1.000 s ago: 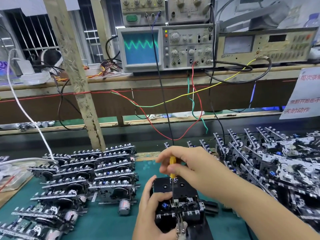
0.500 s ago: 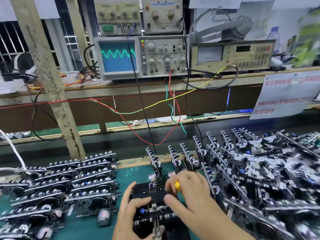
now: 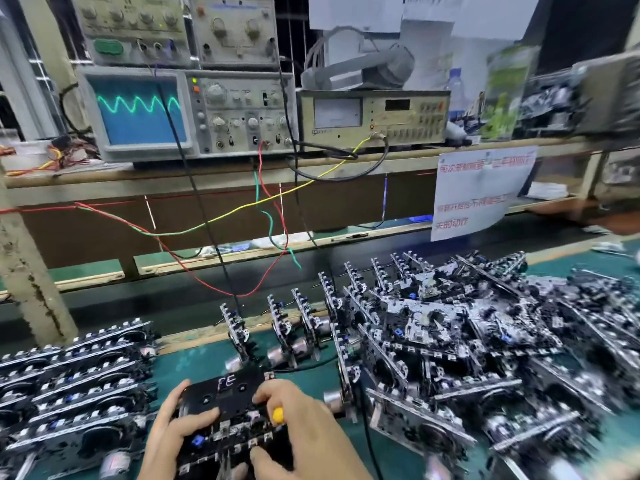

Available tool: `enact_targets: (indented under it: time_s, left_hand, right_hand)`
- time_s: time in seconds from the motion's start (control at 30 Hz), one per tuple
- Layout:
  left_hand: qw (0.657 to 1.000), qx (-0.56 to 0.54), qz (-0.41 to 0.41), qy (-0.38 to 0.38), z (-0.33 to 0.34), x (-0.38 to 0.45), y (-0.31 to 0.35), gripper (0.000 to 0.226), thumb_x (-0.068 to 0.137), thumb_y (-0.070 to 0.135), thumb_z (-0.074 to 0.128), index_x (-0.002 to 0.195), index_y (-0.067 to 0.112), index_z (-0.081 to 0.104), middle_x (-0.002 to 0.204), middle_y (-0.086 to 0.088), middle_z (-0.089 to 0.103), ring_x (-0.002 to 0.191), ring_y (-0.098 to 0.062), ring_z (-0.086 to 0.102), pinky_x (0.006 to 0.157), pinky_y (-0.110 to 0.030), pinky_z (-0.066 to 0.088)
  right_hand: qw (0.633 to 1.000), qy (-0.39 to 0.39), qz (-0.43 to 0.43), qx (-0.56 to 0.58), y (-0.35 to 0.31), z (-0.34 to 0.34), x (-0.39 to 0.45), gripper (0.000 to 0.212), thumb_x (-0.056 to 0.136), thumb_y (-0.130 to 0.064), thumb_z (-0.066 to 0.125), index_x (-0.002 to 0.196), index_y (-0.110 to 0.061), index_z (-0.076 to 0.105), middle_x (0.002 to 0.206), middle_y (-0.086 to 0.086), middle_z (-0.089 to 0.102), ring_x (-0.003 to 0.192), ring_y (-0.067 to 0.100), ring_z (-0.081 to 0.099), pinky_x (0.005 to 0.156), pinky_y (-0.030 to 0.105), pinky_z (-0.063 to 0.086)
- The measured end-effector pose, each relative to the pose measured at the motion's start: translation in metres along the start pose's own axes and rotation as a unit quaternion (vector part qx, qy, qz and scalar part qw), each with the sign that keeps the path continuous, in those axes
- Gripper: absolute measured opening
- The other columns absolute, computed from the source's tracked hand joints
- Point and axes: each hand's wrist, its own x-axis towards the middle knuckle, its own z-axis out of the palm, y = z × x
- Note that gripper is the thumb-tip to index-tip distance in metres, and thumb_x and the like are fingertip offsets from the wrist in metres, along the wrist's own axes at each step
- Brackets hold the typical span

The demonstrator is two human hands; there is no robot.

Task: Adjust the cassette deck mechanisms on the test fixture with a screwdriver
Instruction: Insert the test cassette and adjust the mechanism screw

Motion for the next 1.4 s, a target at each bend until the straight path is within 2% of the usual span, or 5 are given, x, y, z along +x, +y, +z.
enact_targets:
  time_s: [0.23, 0.47, 0.7, 0.9, 1.4]
  left_hand:
    - [0.998, 0.054, 0.028, 0.024, 0.008, -0.002, 0.011, 0.106, 0.029, 0.012, 0.076, 0.133, 0.003, 0.059, 0.155, -0.023, 0.037, 0.148, -0.032, 0.029, 0.112, -0.033, 0.025]
    - [0.998, 0.038, 0.015, 0.052, 0.024, -0.008, 0.028, 0.087, 0.077, -0.028, 0.062, 0.054, 0.055, 0.069, 0.127, 0.009, 0.057, 0.127, 0.0, 0.04, 0.113, -0.029, 0.028]
    - [0.999, 0.044, -0.005, 0.016, 0.001, -0.003, 0.008, 0.136, 0.007, 0.036, 0.066, 0.139, 0.004, 0.052, 0.154, -0.017, 0.041, 0.146, -0.029, 0.032, 0.104, -0.032, 0.028]
    - [0.956, 0.25, 0.131, -0.075, -0.012, -0.027, 0.003, 0.058, 0.05, 0.029, 0.086, 0.098, 0.06, 0.072, 0.136, 0.049, 0.042, 0.122, 0.028, 0.037, 0.105, -0.013, 0.031]
    - [0.849, 0.516, 0.048, -0.101, 0.006, -0.001, 0.073, 0.034, 0.073, 0.048, 0.078, 0.091, 0.032, 0.054, 0.1, 0.013, 0.061, 0.092, -0.013, 0.058, 0.075, -0.029, 0.045]
  right_hand:
    - [0.999, -0.007, -0.031, -0.016, -0.008, -0.008, -0.001, 0.035, 0.083, -0.047, 0.059, 0.094, -0.051, 0.026, 0.125, -0.02, 0.057, 0.11, 0.004, 0.054, 0.097, 0.027, 0.033]
    - [1.0, 0.002, -0.031, -0.001, -0.01, -0.013, -0.006, 0.032, 0.084, -0.046, 0.058, 0.093, -0.05, 0.028, 0.126, -0.024, 0.055, 0.107, -0.002, 0.05, 0.093, 0.022, 0.031]
    - [0.999, 0.0, -0.035, 0.004, -0.009, -0.013, -0.008, 0.028, 0.083, -0.052, 0.056, 0.095, -0.046, 0.031, 0.129, -0.03, 0.048, 0.092, -0.025, 0.041, 0.09, 0.005, 0.023]
    - [0.998, 0.042, -0.031, 0.024, -0.006, -0.007, -0.009, 0.03, 0.089, -0.05, 0.06, 0.091, -0.057, 0.032, 0.12, -0.022, 0.058, 0.105, -0.001, 0.051, 0.09, 0.024, 0.042]
    - [0.996, 0.023, -0.042, -0.069, -0.007, -0.004, -0.02, 0.069, 0.087, -0.041, 0.074, 0.133, -0.033, 0.022, 0.131, -0.014, 0.037, 0.095, 0.005, 0.043, 0.07, 0.017, 0.032]
